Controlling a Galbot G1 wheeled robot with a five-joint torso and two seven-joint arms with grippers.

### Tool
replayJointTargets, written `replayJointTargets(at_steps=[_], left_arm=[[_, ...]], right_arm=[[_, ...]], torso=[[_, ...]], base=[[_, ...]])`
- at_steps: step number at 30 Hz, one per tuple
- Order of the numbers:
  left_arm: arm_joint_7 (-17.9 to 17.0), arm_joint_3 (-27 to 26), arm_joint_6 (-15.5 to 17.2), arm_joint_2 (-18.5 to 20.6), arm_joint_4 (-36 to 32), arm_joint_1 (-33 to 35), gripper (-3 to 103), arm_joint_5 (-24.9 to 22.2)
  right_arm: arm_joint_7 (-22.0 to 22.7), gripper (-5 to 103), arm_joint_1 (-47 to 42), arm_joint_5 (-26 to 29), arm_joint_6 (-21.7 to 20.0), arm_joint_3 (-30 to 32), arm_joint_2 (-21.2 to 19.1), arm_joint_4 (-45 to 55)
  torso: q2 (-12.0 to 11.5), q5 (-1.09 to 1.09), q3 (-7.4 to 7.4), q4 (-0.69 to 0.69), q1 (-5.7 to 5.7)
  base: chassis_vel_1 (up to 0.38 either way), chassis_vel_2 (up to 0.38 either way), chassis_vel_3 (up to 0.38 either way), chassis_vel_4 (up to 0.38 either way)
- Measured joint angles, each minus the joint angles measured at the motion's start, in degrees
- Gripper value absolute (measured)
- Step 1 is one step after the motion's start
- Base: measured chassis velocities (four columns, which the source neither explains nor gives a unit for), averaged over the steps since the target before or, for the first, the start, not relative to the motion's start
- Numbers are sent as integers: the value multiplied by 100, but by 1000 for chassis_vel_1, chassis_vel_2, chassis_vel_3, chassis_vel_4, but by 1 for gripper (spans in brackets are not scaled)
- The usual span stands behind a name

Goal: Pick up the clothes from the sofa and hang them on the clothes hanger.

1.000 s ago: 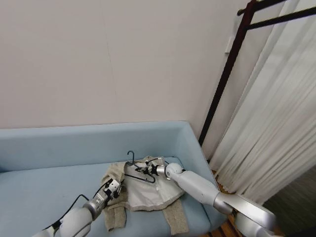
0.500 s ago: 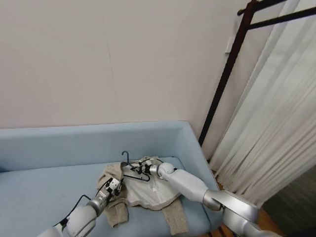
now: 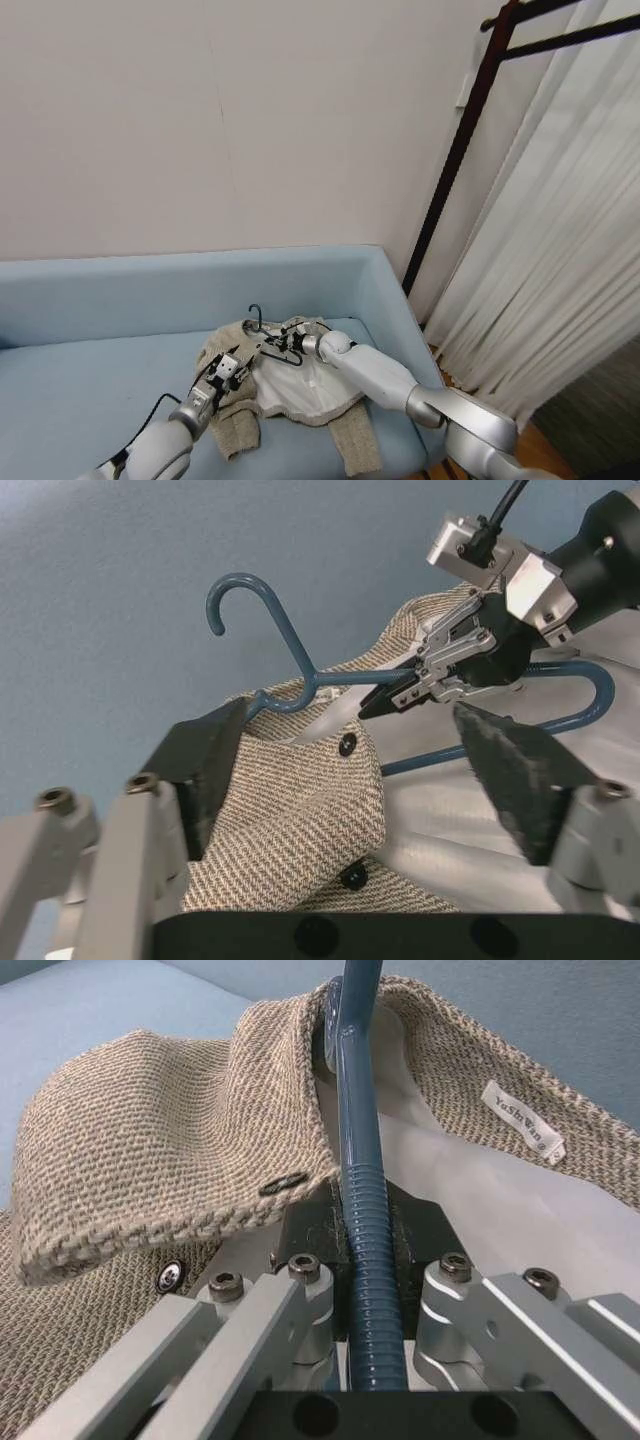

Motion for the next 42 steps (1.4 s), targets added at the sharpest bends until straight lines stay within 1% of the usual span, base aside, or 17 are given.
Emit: replayJointTargets(at_steps=[3,7,8,10,13,14,16,19,20,23,24,25,29,30,33,36,42], left_arm=[[-66,-19,39,-6,-3,9,82,-17],[-479,-77,406,-136,-11,113,97,-92],[-479,-77,406,-136,-11,113,97,-92],[-760,-35,569,-322,-65,185,100,-304],[-1071,40,1039,-512,-250,346,100,-613],[-1071,40,1039,-512,-250,346,100,-613],[-1400,105,1339,-628,-306,426,100,-1045],[-2095,159,1447,-1005,-201,477,100,-1945],[-2095,159,1447,-1005,-201,477,100,-1945],[-2900,84,1230,-1491,-179,599,100,-2882],[-2900,84,1230,-1491,-179,599,100,-2882],[-3093,-5,1055,-1722,-193,697,100,-3077],[-3335,-239,435,-2342,-6,907,100,-3175],[-3335,-239,435,-2342,-6,907,100,-3175],[-3371,-358,55,-2760,283,866,100,-3160],[-3195,-502,-190,-3079,554,649,100,-3129],[-3002,-537,-299,-3185,874,354,100,-3129]], right_arm=[[-51,9,3,-57,3,39,72,-111],[-44,9,-50,-123,16,172,76,-92],[-44,9,-50,-123,16,172,76,-92],[24,9,-109,-90,-5,218,-32,73],[69,9,-154,-17,-48,253,-189,280],[69,9,-154,-17,-48,253,-189,280],[78,9,-186,7,-68,297,-239,360],[85,9,-247,11,-85,351,-294,446],[85,9,-247,11,-85,351,-294,446],[86,9,-303,16,-99,385,-364,545],[86,9,-303,16,-99,385,-364,545],[87,9,-324,18,-105,410,-374,561],[83,9,-339,20,-113,435,-392,566],[83,9,-339,20,-113,435,-392,566],[79,9,-339,23,-122,437,-399,565],[75,9,-339,28,-128,437,-435,573],[60,9,-358,34,-135,423,-529,613]], torso=[[0,0,0,0,0],[0,0,0,2,0],[0,0,0,2,0],[0,0,0,2,0],[0,1,0,0,0],[0,1,0,0,0],[0,2,0,0,0],[0,1,0,2,0],[0,1,0,2,0],[0,0,1,0,0],[0,0,1,0,0],[1,1,0,-1,0],[0,1,0,2,0],[0,1,0,2,0],[1,1,1,2,0],[1,1,1,0,0],[1,1,1,0,0]], base=[[0,0,0,0],[0,0,0,0],[0,0,0,0],[0,0,0,0],[0,0,0,0],[0,0,0,0],[0,0,0,0],[0,0,0,0],[0,0,0,0],[0,0,0,0],[0,0,0,0],[0,0,0,0],[0,0,0,0],[0,0,0,0],[0,0,0,0],[0,0,0,0],[0,0,0,0]])
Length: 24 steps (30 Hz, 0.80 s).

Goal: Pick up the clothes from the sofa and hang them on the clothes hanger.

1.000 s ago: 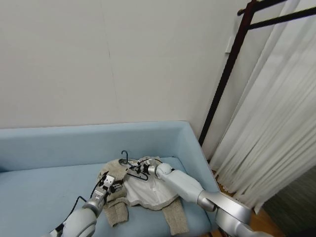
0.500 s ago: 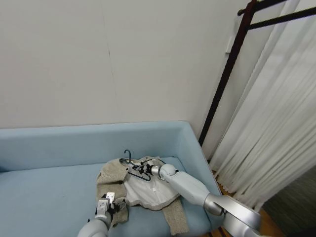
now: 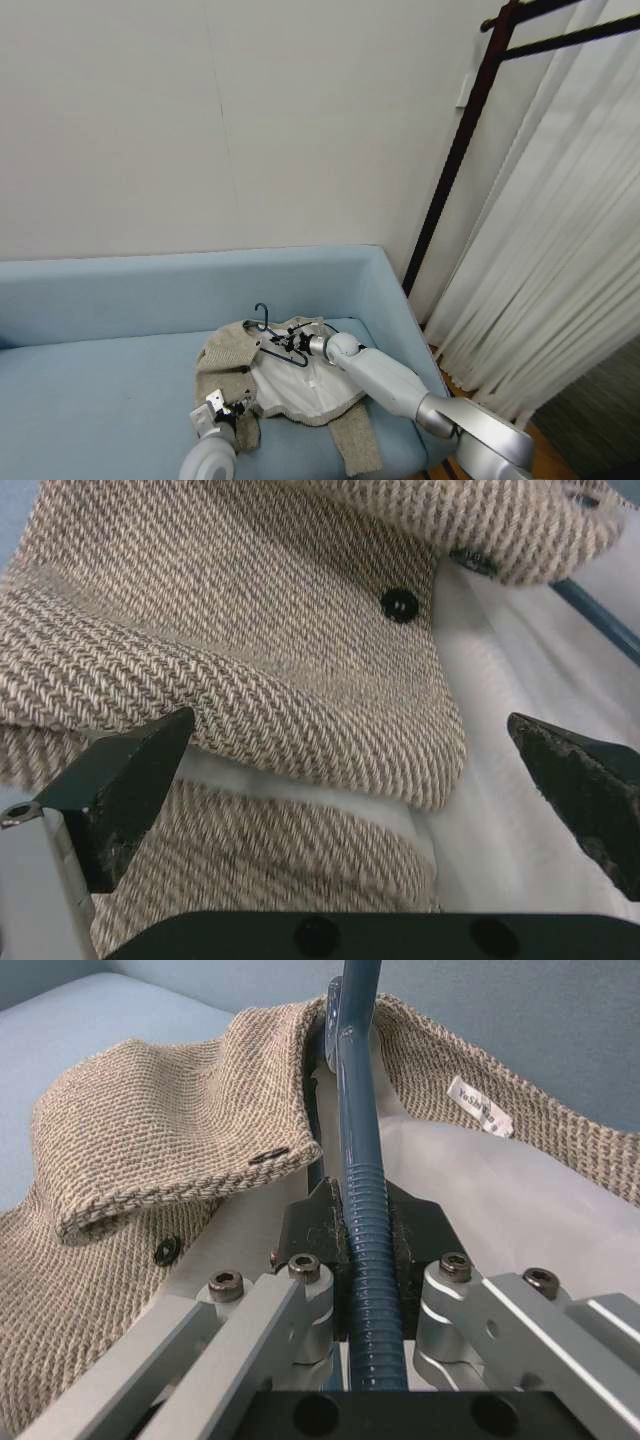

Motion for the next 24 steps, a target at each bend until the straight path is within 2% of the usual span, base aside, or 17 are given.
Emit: replayJointTargets(at_steps=[6,16,24], left_arm=[[52,28,-1,2,165,-128,100,-94],[-55,-23,20,-176,-264,256,100,-174],[-88,-140,-197,-213,181,-40,100,-85]], right_arm=[[-15,9,-6,31,-10,-1,-151,78],[-32,9,-4,53,-25,12,-182,43],[-31,9,-1,42,-47,-59,-85,38]], torso=[[0,0,0,0,0],[0,-1,0,1,0],[0,-1,0,1,0]], base=[[0,0,0,0],[0,0,0,0],[0,0,0,0]])
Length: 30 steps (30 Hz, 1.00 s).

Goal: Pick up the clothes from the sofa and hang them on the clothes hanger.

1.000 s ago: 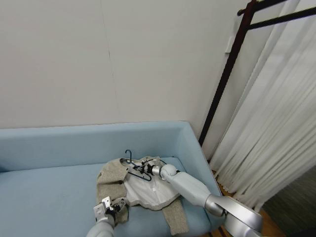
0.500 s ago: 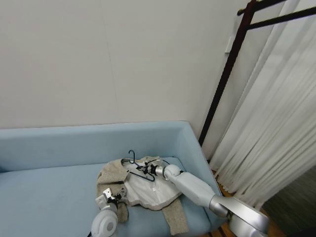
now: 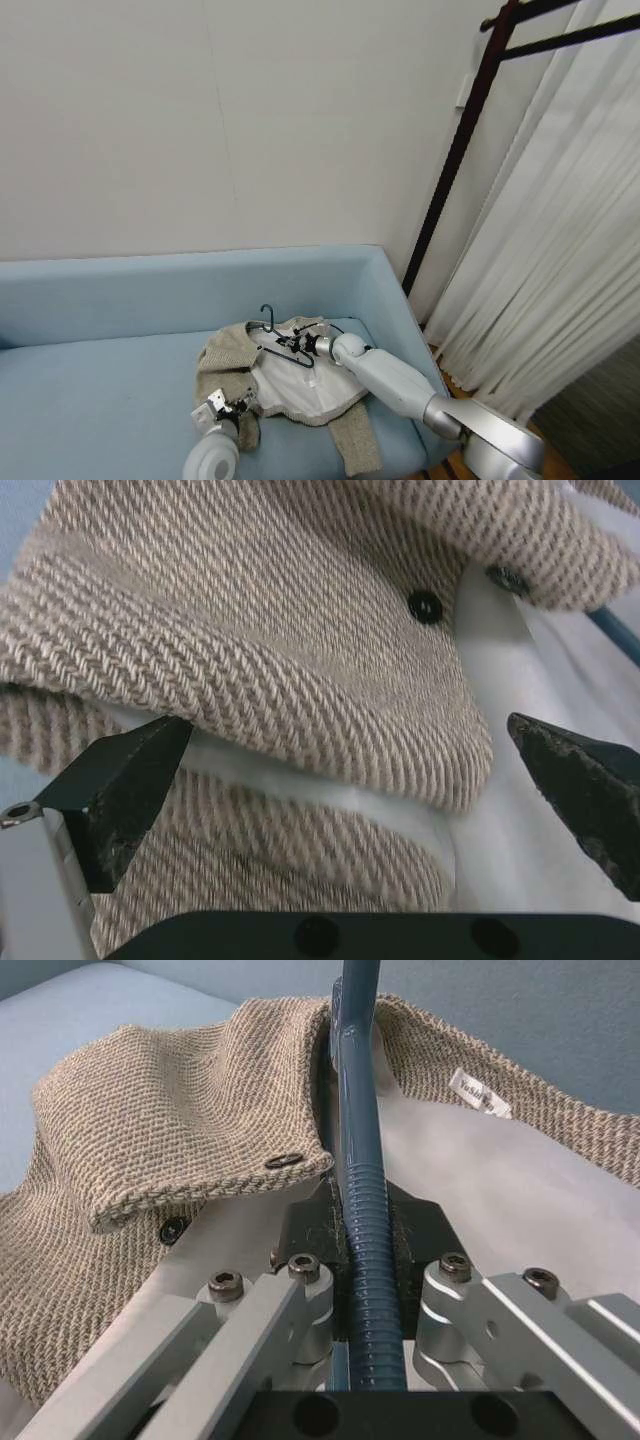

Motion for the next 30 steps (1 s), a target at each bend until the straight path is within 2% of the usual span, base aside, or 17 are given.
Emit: replayJointTargets(at_steps=[7,8,10,14,16,18,19,22,23,25,26,28,29,30], left_arm=[[22,-16,-91,-94,217,-169,100,23],[27,-8,-134,-109,268,-173,96,42],[31,-3,-153,-118,298,-176,96,61],[39,5,-263,-169,436,-236,74,135],[39,12,-285,-185,480,-262,74,150],[17,48,-343,-215,548,-316,63,169],[17,48,-343,-215,548,-316,63,169],[-87,101,-347,-228,537,-304,46,171],[-87,101,-347,-228,537,-304,46,171],[-189,130,-346,-229,498,-255,36,171],[-225,140,-341,-229,470,-218,36,170],[-259,143,-336,-230,425,-149,25,170],[-259,143,-336,-230,425,-149,25,170],[-279,143,-333,-231,410,-119,20,170]], right_arm=[[6,9,2,6,-49,-58,-65,70],[13,9,2,10,-54,-59,-82,84],[18,9,1,15,-56,-59,-94,94],[44,9,-18,48,-68,-67,-159,139],[52,9,-25,55,-70,-69,-173,149],[66,9,-33,69,-84,-87,-214,195],[66,9,-33,69,-84,-87,-214,195],[124,9,-32,126,-97,-114,-252,269],[124,9,-32,126,-97,-114,-252,269],[152,9,-21,143,-101,-118,-253,280],[162,9,-17,148,-101,-118,-253,280],[174,9,-16,157,-101,-118,-253,282],[174,9,-16,157,-101,-118,-253,282],[174,9,-16,157,-102,-115,-260,289]], torso=[[0,1,0,0,0],[0,1,0,0,0],[0,0,0,0,0],[0,1,0,0,0],[0,1,0,0,0],[0,1,0,-1,0],[0,1,0,-1,0],[0,1,0,-1,0],[0,1,0,-1,0],[0,1,0,0,0],[0,1,0,0,0],[0,1,0,0,0],[0,1,0,0,0],[0,1,0,0,0]], base=[[0,0,0,0],[0,0,0,0],[0,0,0,0],[0,0,0,0],[0,0,0,0],[0,0,0,0],[0,0,0,0],[0,0,0,0],[0,0,0,0],[0,0,0,0],[0,0,0,0],[0,0,0,0],[0,0,0,0],[0,0,0,0]])
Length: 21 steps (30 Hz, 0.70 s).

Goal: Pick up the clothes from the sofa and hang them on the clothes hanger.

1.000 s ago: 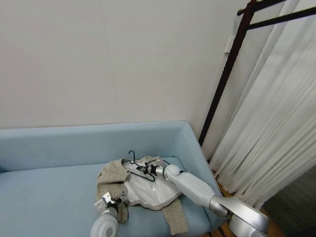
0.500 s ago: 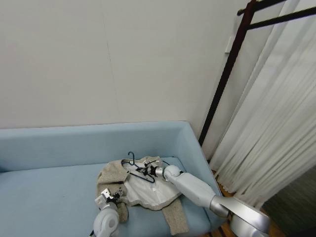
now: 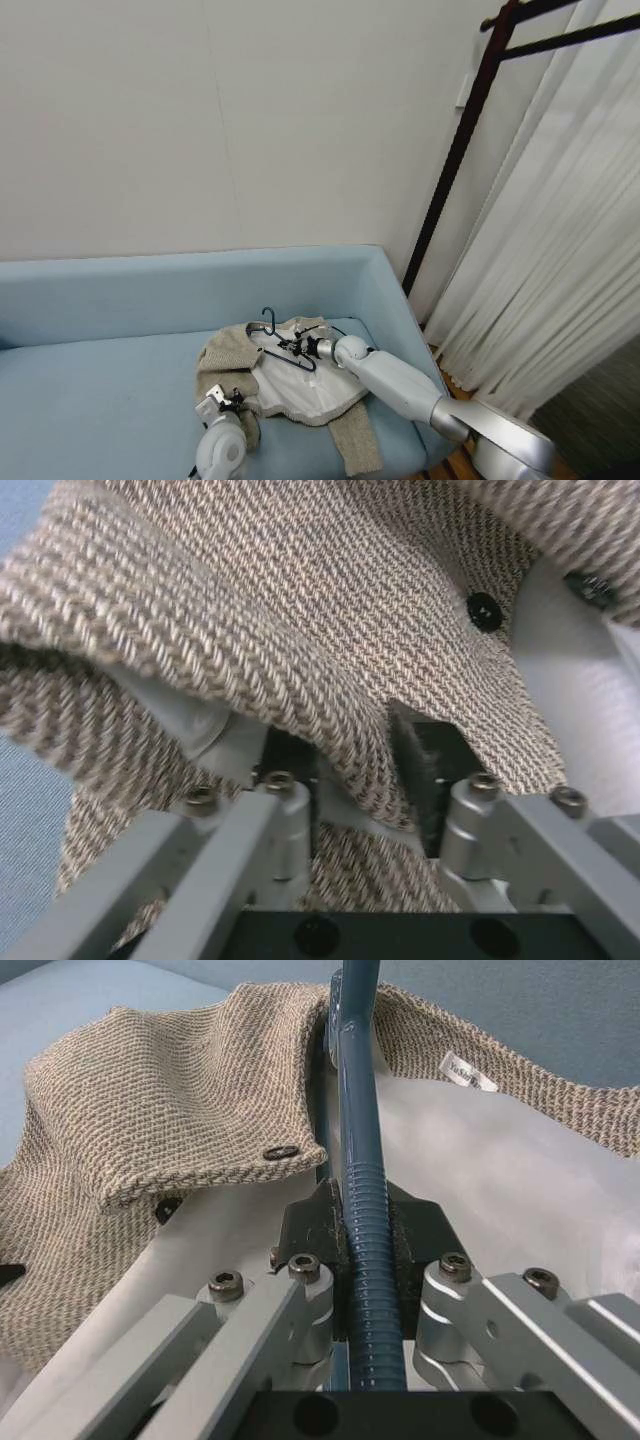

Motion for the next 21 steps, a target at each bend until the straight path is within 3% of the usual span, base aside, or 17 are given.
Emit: replayJointTargets(at_steps=[2,7,12,21], left_arm=[[-36,-1,15,6,-23,54,9,13],[-60,2,31,17,-56,170,0,131],[-226,22,75,28,-301,462,0,188],[-698,77,271,-95,-1217,1783,0,503]], right_arm=[[2,9,-6,-2,-1,34,-9,5],[35,9,-75,-16,-3,94,-45,73],[62,9,-130,-31,-36,129,-109,196],[116,9,-151,-38,-69,168,-236,432]], torso=[[0,0,0,0,0],[0,-1,0,0,0],[0,0,0,-1,0],[0,0,-1,0,0]], base=[[0,0,0,0],[0,0,0,0],[0,0,0,0],[0,0,0,0]])
